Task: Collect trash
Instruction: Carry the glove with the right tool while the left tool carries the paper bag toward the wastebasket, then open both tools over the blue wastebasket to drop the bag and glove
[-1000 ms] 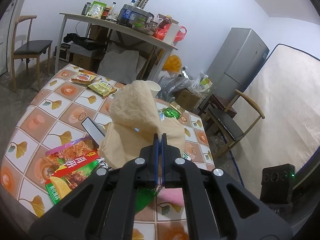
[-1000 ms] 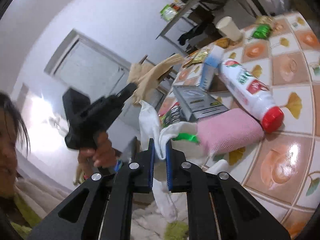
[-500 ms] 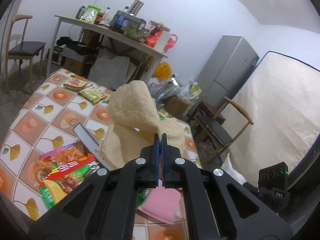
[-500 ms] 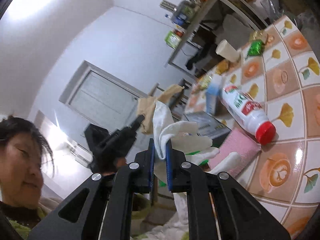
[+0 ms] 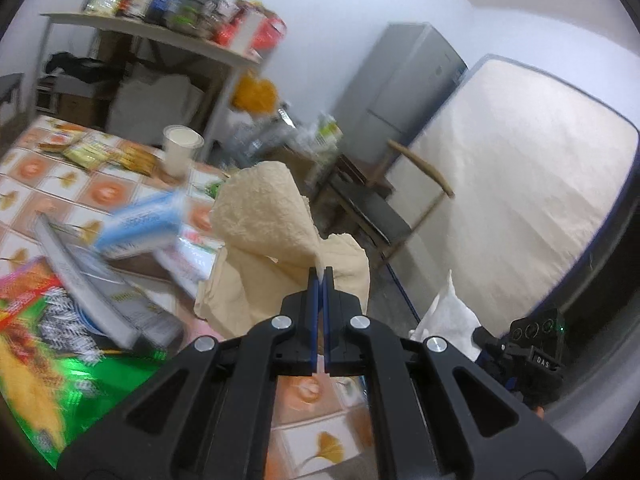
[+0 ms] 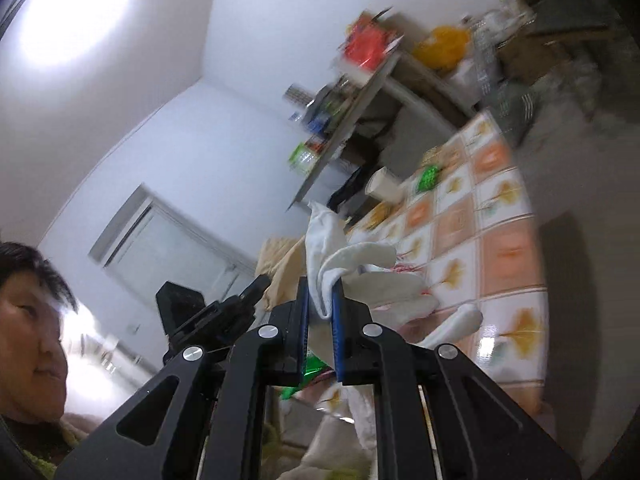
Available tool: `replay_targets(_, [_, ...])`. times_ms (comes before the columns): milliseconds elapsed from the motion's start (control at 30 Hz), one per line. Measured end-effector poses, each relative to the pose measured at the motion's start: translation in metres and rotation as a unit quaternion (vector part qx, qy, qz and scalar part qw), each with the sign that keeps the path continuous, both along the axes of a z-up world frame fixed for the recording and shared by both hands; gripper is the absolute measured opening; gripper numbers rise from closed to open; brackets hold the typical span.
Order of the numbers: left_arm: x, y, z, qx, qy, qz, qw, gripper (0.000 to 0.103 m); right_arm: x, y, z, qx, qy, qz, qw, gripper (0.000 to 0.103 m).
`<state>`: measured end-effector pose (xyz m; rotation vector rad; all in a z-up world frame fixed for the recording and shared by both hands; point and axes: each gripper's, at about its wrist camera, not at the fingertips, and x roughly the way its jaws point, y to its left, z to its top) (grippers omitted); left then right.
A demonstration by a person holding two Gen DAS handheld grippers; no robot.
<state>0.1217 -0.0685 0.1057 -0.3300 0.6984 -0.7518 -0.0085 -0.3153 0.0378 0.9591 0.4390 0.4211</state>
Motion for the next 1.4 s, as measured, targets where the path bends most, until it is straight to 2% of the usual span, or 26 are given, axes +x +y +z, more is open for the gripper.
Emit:
replay_targets(167, [0.001, -0.085, -0.02, 0.028, 0.031, -0.076, 0.9963, 0.0, -0.053, -0.048, -0.014, -0.007, 0.04, -0.099, 0.994, 0.011])
replay_targets(267, [-0.003, -0.143, -0.034, 0.058, 0.049, -0.121, 0.9898, 0.0, -0.087, -0.075, -0.023, -0.006, 0.06, -0.158, 0.986, 0.011])
replay_targets(433, [-0.016, -0.23, -0.064, 0.109, 0.085, -0.185, 0.973, 0.0, -0.134, -0.105, -0.041, -0.009, 0.101, -0.243, 0.965, 0.011])
replay_targets(533, [-0.029, -0.286, -0.093, 0.139, 0.113, -0.226, 0.9574, 0.0, -0.152, -0.122, -0.054, -0.016, 0.131, -0.282, 0.95, 0.011])
replay_targets(600, [-0.032, -0.316, -0.111, 0.158, 0.13, -0.248, 0.9469, 0.0, -0.157, -0.133, -0.064, -0.019, 0.151, -0.301, 0.941, 0.011])
replay_targets(733, [-0.041, -0.378, -0.158, 0.199, 0.188, -0.287, 0.9178, 0.0, -0.157, -0.163, -0.085, -0.017, 0.189, -0.325, 0.926, 0.011])
replay_targets(800, [-0.04, -0.394, -0.178, 0.203, 0.222, -0.287, 0.9095, 0.0, -0.153, -0.181, -0.101, 0.004, 0.208, -0.335, 0.919, 0.011])
replay_targets(1000, [-0.042, -0.436, -0.213, 0.221, 0.254, -0.293, 0.8952, 0.0, -0.135, -0.224, -0.14, 0.032, 0.257, -0.343, 0.903, 0.011])
replay_targets(1067, [-0.038, -0.452, -0.221, 0.217, 0.263, -0.292, 0.8935, 0.0, -0.129, -0.235, -0.148, 0.049, 0.268, -0.343, 0.899, 0.014])
replay_targets(1167, [-0.028, -0.478, -0.23, 0.195, 0.292, -0.292, 0.8896, 0.001, -0.117, -0.269, -0.152, 0.065, 0.289, -0.359, 0.885, 0.016])
replay_targets(1200, [-0.028, -0.481, -0.231, 0.189, 0.299, -0.29, 0.8893, 0.004, -0.11, -0.277, -0.151, 0.058, 0.297, -0.361, 0.882, 0.021])
replay_targets(1233, [-0.026, -0.488, -0.233, 0.177, 0.307, -0.286, 0.8904, 0.011, -0.104, -0.284, -0.15, 0.05, 0.306, -0.362, 0.879, 0.035])
replay_targets(1267, [-0.022, -0.493, -0.236, 0.168, 0.314, -0.283, 0.8908, 0.027, -0.099, -0.293, -0.148, 0.034, 0.321, -0.373, 0.87, 0.049])
replay_targets(1333, [-0.022, -0.506, -0.244, 0.158, 0.33, -0.28, 0.8873, 0.046, -0.096, -0.301, -0.146, 0.017, 0.33, -0.387, 0.861, 0.052])
replay_targets(1400, [-0.023, -0.512, -0.25, 0.155, 0.348, -0.28, 0.8812, 0.046, -0.095, -0.307, -0.147, 0.01, 0.332, -0.391, 0.858, 0.056])
